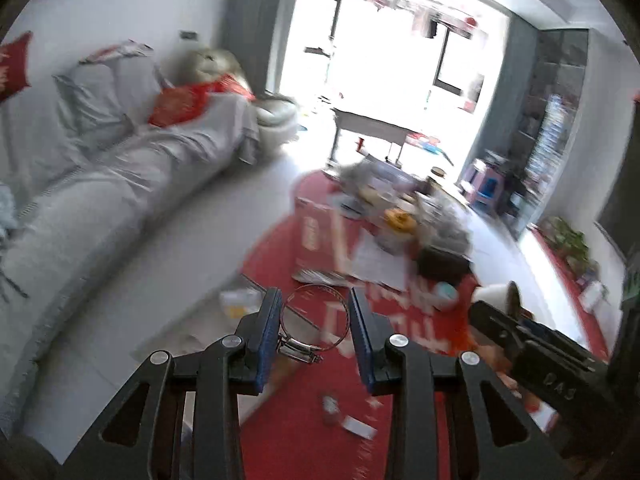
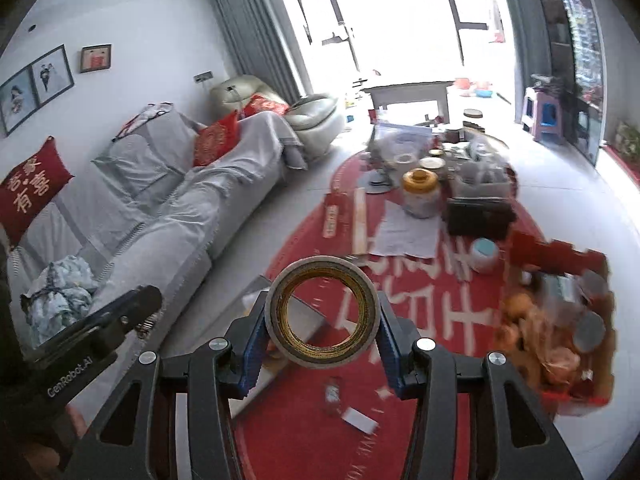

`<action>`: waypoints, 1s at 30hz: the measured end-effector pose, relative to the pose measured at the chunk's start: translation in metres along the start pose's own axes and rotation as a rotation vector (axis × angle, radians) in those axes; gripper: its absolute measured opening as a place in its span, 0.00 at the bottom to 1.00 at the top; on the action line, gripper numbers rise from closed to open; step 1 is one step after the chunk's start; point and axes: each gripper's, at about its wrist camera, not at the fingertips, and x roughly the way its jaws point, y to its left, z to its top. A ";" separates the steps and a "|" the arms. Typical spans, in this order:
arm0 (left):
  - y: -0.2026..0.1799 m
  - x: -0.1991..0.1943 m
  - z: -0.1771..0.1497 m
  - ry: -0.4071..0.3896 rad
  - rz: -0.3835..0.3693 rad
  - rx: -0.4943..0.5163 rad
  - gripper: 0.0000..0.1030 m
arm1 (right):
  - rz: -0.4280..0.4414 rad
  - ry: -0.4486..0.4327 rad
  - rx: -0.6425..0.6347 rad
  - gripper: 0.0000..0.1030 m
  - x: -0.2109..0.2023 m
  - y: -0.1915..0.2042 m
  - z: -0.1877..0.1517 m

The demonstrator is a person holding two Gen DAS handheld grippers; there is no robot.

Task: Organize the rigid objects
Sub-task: 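Carry the hose clamp with the left gripper while the right carries the tape roll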

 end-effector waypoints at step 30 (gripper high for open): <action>0.133 0.175 -0.106 0.371 0.288 -0.154 0.36 | 0.003 0.407 -0.105 0.49 0.201 0.072 -0.067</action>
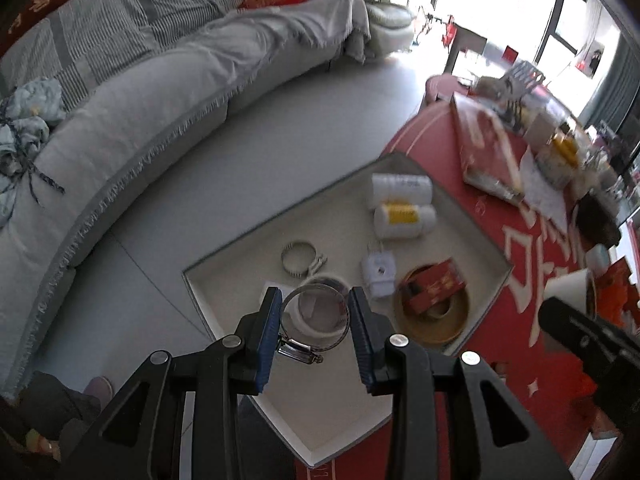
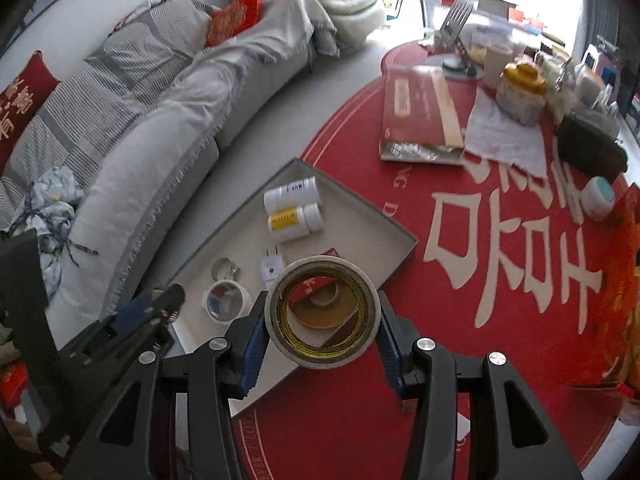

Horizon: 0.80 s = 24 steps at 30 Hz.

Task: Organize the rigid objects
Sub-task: 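Carry the hose clamp with the left gripper while the right carries the tape roll, then lower the hose clamp into the box with left gripper while right lowers the tape roll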

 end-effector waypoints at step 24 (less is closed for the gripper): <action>-0.003 0.043 0.005 0.079 0.024 0.017 0.36 | -0.020 0.092 -0.005 0.49 0.061 -0.006 0.017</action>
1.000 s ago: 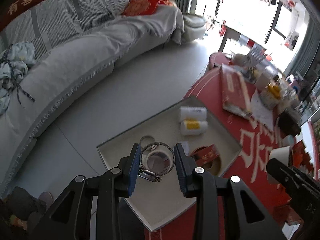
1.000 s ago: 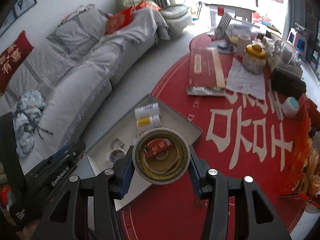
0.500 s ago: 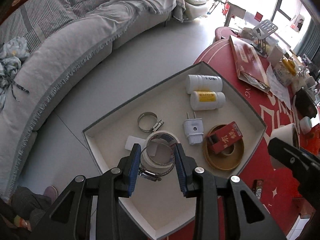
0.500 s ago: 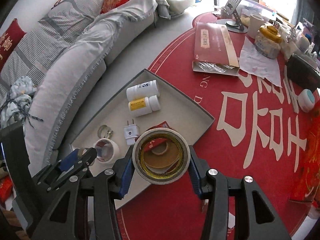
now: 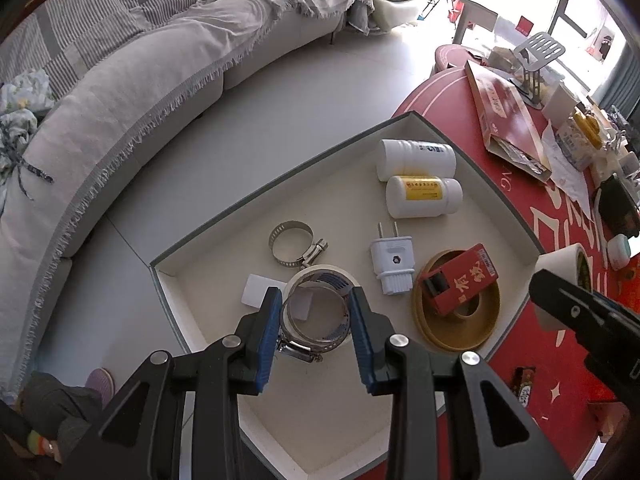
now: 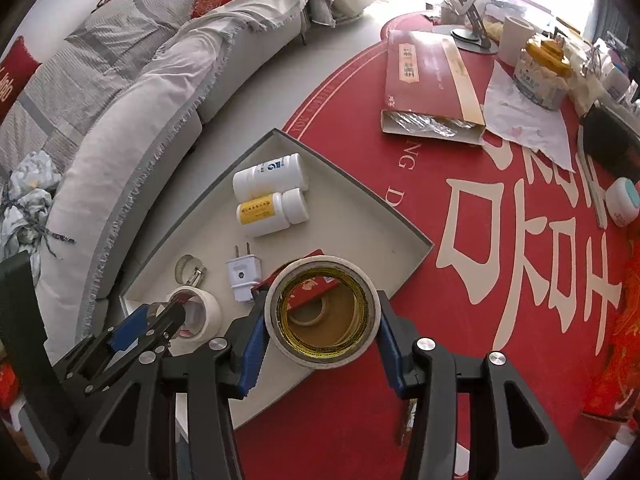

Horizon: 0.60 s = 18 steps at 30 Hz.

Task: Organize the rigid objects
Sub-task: 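Lower the hose clamp into the box with left gripper while right lowers the tape roll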

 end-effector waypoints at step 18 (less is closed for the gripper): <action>0.000 0.007 0.003 0.015 0.000 -0.001 0.36 | -0.017 0.006 0.015 0.49 0.010 -0.009 0.003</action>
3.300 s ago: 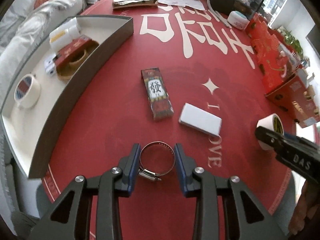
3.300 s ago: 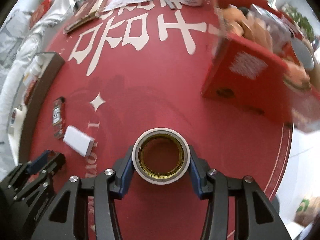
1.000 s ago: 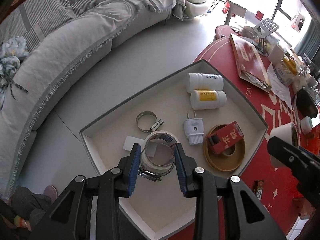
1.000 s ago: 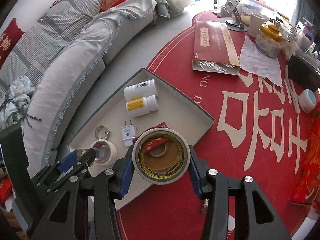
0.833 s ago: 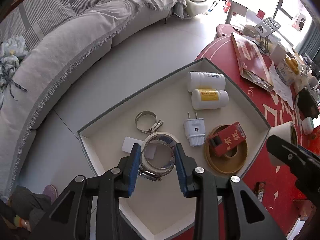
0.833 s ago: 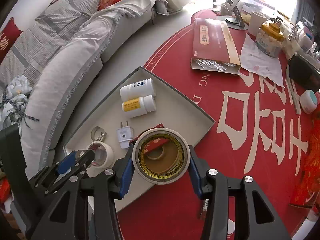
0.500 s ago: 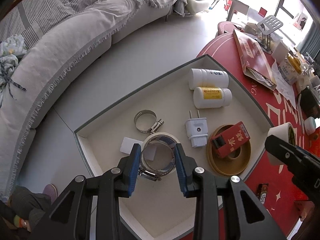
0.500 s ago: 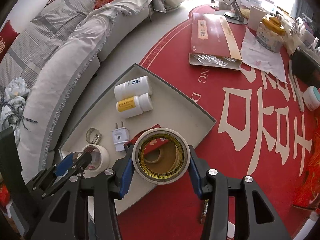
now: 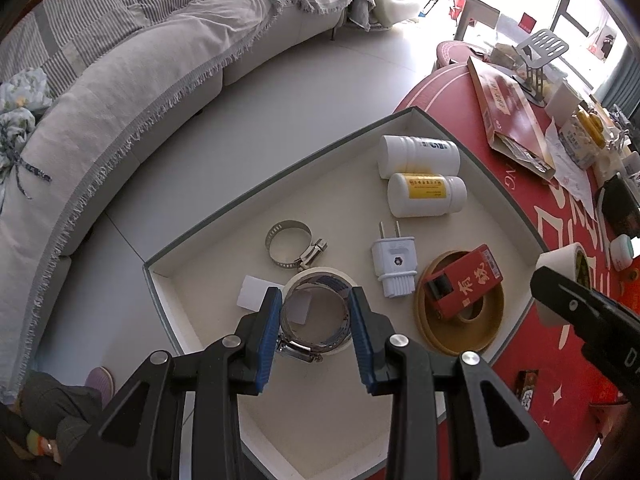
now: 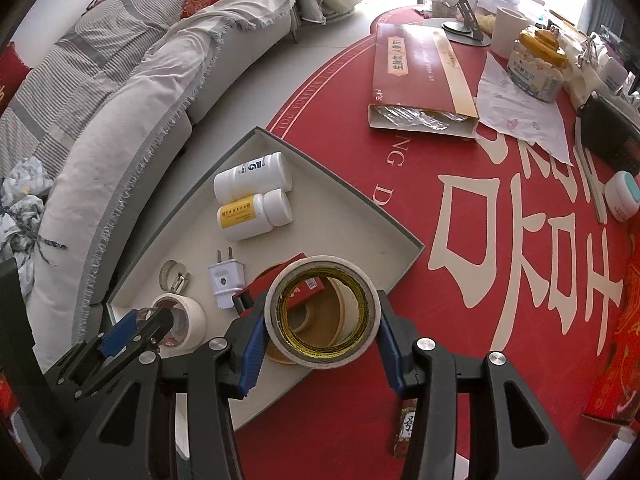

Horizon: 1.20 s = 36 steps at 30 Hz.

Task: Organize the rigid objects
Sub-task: 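Lower the hose clamp into the box with left gripper while right lowers the tape roll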

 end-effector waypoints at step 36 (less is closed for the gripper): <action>-0.005 0.014 0.014 -0.010 0.025 0.010 0.36 | -0.001 -0.027 -0.084 0.49 0.021 0.019 0.013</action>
